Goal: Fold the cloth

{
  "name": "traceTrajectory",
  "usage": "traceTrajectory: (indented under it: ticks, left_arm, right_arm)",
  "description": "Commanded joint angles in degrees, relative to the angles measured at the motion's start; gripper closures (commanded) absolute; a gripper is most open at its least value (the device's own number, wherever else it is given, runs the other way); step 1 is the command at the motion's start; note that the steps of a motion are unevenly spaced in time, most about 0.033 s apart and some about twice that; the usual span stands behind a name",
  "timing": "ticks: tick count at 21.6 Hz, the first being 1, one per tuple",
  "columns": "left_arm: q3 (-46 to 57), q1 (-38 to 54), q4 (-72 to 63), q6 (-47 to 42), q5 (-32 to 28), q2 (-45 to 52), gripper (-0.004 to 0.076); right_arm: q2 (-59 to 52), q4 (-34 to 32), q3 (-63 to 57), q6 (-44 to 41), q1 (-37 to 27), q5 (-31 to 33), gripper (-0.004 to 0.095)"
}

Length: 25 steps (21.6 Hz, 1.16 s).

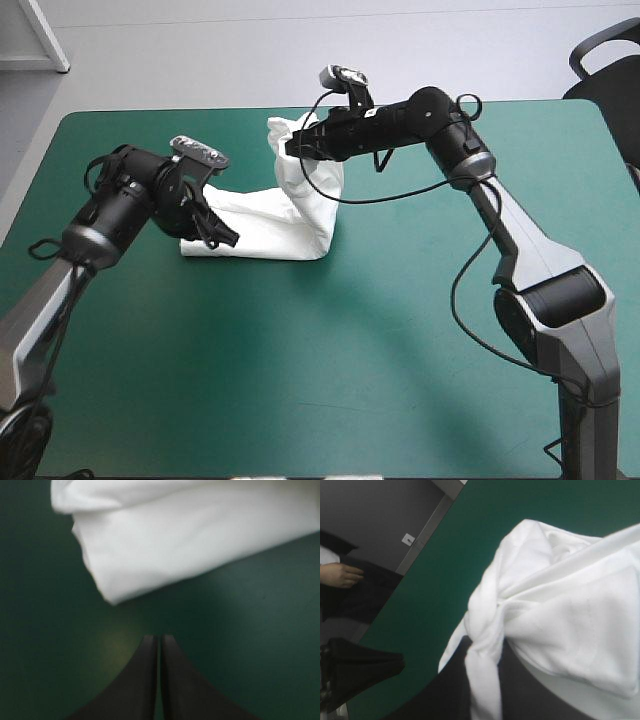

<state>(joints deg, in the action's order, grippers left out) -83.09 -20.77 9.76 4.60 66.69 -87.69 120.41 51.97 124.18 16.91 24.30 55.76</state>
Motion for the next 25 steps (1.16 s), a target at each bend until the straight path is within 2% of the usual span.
traceTrajectory:
  ticks: [1,7,9,11,13,17,19,22,23,25]
  left_arm:
    - [5.0,0.0,3.0,-2.9,0.5,9.3,0.0705]
    - [15.8,0.0,2.6,-6.1,4.2,21.9,0.0705]
    - [18.1,0.0,2.4,-7.1,4.9,25.6,0.0705]
    - [19.2,0.0,2.3,-7.7,5.1,27.6,0.0705]
    - [19.7,0.0,2.3,-8.1,5.3,28.7,0.0705]
    - [20.5,0.0,2.3,-8.3,5.3,29.2,0.0705]
    - [21.2,0.0,2.3,-8.3,4.2,29.3,0.0705]
    - [21.5,0.0,2.3,-8.3,3.3,29.3,0.0705]
    - [21.5,0.0,2.3,-8.3,2.5,29.3,0.0705]
    - [21.5,0.0,1.8,-8.3,1.7,29.3,0.0705]
  right_arm:
    - [0.9,4.2,7.5,-0.1,3.1,-1.9,0.0917]
    - [13.5,9.2,20.0,0.7,11.1,-3.3,0.0913]
    - [17.0,10.5,23.2,0.9,12.3,-3.3,0.0757]
    - [17.9,14.0,23.8,2.1,12.4,-3.2,0.0469]
    - [17.9,13.8,24.5,2.6,12.4,-2.5,0.0288]
    - [17.9,10.2,30.6,0.4,12.1,1.6,0.0339]
    - [17.9,-0.2,36.1,-5.4,11.8,6.0,0.0364]
    - [17.9,-12.3,41.0,-11.6,11.3,11.9,0.0364]
    - [17.8,-16.1,42.0,-13.9,11.1,11.9,0.0364]
    - [17.1,-18.8,41.9,-16.4,10.2,11.9,0.0364]
